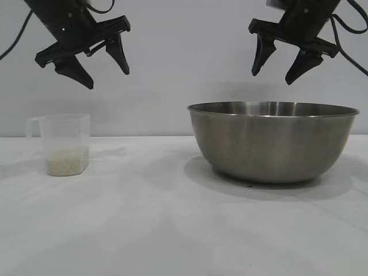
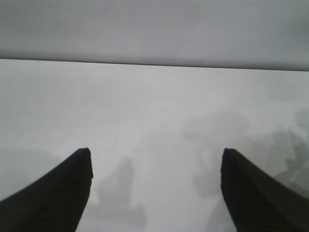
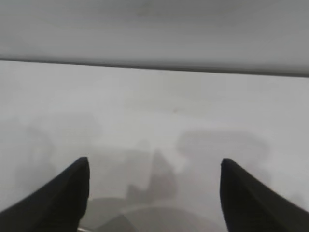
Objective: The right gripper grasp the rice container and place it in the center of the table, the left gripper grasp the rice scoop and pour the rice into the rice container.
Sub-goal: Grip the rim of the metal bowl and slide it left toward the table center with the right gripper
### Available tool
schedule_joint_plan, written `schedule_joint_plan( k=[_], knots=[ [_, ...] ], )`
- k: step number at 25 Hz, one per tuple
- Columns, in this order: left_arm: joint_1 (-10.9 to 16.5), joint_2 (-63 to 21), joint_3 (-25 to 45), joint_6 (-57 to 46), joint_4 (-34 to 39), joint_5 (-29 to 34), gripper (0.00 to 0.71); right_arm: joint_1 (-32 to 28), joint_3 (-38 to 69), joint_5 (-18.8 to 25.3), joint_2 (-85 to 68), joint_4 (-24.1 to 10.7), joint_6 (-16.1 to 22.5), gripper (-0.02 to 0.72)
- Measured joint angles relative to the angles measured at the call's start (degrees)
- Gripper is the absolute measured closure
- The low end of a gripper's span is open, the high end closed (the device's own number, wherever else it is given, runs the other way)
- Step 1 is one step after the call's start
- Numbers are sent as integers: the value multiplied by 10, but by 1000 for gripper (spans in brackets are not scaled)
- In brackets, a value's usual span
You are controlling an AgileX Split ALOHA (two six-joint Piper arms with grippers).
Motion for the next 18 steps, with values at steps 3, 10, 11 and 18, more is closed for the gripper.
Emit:
schedule_joint_plan(
  k=[3, 10, 11, 18],
  knots=[
    [0, 0, 0, 0, 0, 0, 224, -7, -2, 67, -18, -10, 0, 223],
    [0, 0, 0, 0, 0, 0, 224, -11, -4, 205, -33, -68, 0, 223],
    [0, 0, 0, 0, 0, 0, 224, -11, -4, 209, -33, -76, 0, 223],
    [0, 0, 0, 0, -1, 0, 224, -12, 27, 213, -33, -85, 0, 223]
  ],
)
